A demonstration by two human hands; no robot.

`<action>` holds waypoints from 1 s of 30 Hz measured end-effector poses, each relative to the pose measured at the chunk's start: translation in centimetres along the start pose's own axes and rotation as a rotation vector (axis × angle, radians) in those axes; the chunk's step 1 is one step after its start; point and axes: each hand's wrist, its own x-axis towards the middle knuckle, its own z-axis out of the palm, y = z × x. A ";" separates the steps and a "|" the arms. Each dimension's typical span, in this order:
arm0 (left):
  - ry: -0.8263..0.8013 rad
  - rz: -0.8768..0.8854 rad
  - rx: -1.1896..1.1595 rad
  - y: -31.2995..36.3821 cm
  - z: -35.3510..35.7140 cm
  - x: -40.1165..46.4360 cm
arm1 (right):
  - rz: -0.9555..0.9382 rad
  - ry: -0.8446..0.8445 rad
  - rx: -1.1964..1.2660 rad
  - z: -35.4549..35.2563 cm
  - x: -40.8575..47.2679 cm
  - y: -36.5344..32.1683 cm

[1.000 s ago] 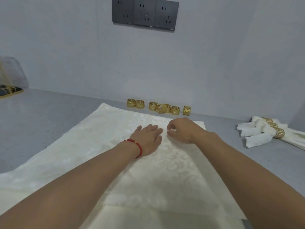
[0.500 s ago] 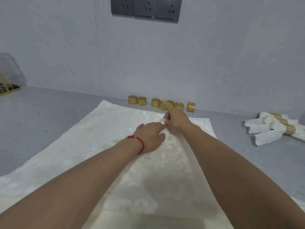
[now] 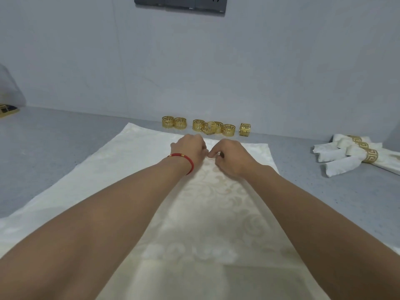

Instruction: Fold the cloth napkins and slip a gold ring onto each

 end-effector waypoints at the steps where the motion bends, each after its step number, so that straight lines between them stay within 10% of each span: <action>1: 0.003 -0.005 0.009 0.2 0.1 0.0 | 0.021 -0.016 0.041 -0.2 0.0 0.1; 7: -0.013 -0.137 -0.124 0.9 -0.3 0.1 | 0.103 0.022 0.187 -0.5 0.6 -0.5; 17: 0.053 0.332 0.293 -0.6 -0.9 -0.3 | -0.347 0.082 -0.638 -0.7 -0.8 -1.8; 25: 0.053 0.210 -0.032 -1.5 0.0 -0.6 | 0.022 0.128 0.085 -0.6 -1.1 -0.6; 30: 0.010 0.169 -0.030 -1.7 0.3 0.0 | 0.039 0.105 0.105 0.1 -0.8 -0.1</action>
